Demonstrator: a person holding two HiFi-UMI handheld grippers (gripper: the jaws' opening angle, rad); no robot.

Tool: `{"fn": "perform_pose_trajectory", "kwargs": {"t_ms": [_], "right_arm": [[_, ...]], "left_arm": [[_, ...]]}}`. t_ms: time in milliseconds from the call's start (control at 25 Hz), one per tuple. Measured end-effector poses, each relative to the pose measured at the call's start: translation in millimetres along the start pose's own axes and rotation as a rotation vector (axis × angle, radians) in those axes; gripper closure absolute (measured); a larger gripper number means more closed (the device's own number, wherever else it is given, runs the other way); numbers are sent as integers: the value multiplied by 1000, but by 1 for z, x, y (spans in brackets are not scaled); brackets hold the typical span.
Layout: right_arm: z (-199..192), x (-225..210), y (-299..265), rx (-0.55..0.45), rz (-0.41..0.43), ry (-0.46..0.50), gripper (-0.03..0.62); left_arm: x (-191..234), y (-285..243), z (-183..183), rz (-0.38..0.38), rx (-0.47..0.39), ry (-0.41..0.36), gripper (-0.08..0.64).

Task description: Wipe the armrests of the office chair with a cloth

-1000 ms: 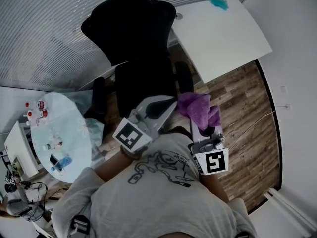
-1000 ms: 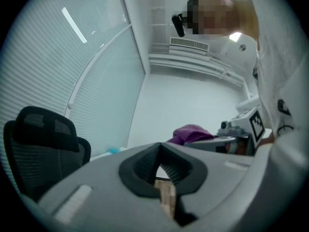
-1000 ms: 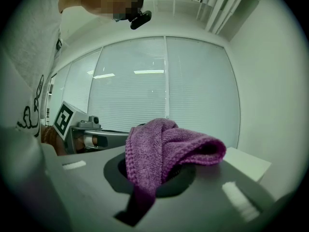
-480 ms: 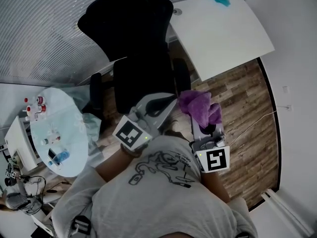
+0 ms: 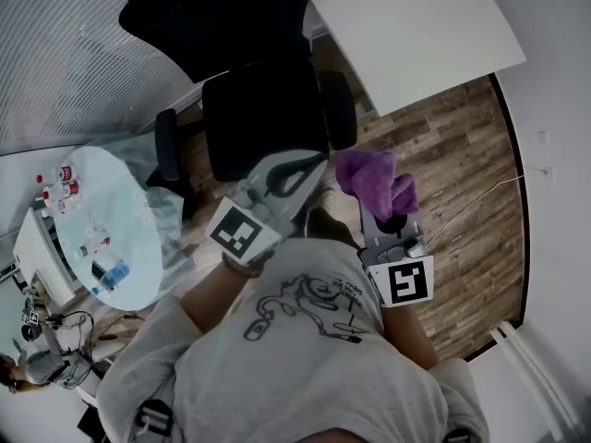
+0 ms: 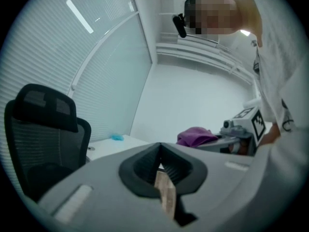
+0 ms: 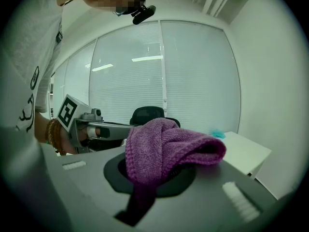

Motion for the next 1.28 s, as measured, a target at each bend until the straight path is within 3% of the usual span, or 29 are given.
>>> {"fn": "perform_pose_trajectory", "kwargs": {"t_ms": [440,720,1280], "right_arm": [[-34,-4,-1,37,-1,-60,563],[-58,-21,-18,52,-7,-62,563],[-148,-52,-72,131,-6,-59,563]], "left_arm": [[-1,-9,-36,-10,52,27,560],[20,-22,-56,6,76,23,560],[60,-59,-130,5,88,57,560]]}}
Point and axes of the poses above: the fingertips, and each gripper's own axes: y backward along the fingers, x to its left, z out of its top, the point moved 2 cm from there along y, backward along the fingers, and after that the axes turned 7 degrees about z, right-handed, at the moved point
